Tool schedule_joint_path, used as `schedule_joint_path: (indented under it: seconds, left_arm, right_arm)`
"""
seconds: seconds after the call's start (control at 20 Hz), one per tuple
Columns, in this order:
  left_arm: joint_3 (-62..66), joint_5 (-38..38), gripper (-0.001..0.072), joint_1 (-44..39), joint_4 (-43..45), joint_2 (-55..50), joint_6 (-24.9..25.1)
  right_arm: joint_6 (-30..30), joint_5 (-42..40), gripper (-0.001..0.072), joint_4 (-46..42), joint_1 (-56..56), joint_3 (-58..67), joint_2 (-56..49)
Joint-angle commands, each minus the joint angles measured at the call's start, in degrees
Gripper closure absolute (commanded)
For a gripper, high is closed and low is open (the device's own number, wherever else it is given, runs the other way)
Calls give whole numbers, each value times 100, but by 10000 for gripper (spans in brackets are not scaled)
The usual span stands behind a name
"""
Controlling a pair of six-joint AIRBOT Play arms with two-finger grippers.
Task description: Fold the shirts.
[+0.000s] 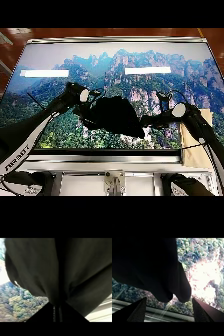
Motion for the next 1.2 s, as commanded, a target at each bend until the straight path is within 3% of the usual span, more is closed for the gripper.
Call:
schedule_joint_path:
  seconds: [0.0,0.3,0.35,0.4,0.55,0.6,0.65,0.7,0.75,0.95,1.15]
  left_arm:
    - [-339,380,667,7,-149,4,-164]
    - [-339,409,667,4,-149,7,-162]
    - [-339,391,667,4,-151,7,-162]
    - [-339,374,667,4,-151,7,-162]
    - [-339,428,667,4,-149,7,-162]
    - [-339,485,667,4,-149,7,-162]
    - [-337,549,667,7,-146,7,-162]
    - [-337,616,667,7,-136,11,-162]
    - [-337,680,667,9,-70,35,-164]
    - [-125,560,668,61,1449,616,-164]
    - [994,431,668,678,2426,1853,-162]
  right_arm:
    - [-212,87,26,63,2,-4,-146]
    - [-452,334,28,153,7,-4,-855]
    - [-455,249,84,221,7,-4,-1010]
    - [-455,168,192,258,7,-4,-1150]
    - [-461,-31,228,367,7,-4,-1386]
    - [-511,-83,298,487,7,-4,-1410]
    - [-538,-136,469,546,7,-2,-1408]
    - [-540,-184,585,562,2,-2,-1408]
    - [-544,-199,648,531,2,-2,-1401]
    - [-619,-136,649,-306,-11,352,-796]
    - [-662,-479,649,-1694,-11,1875,616]
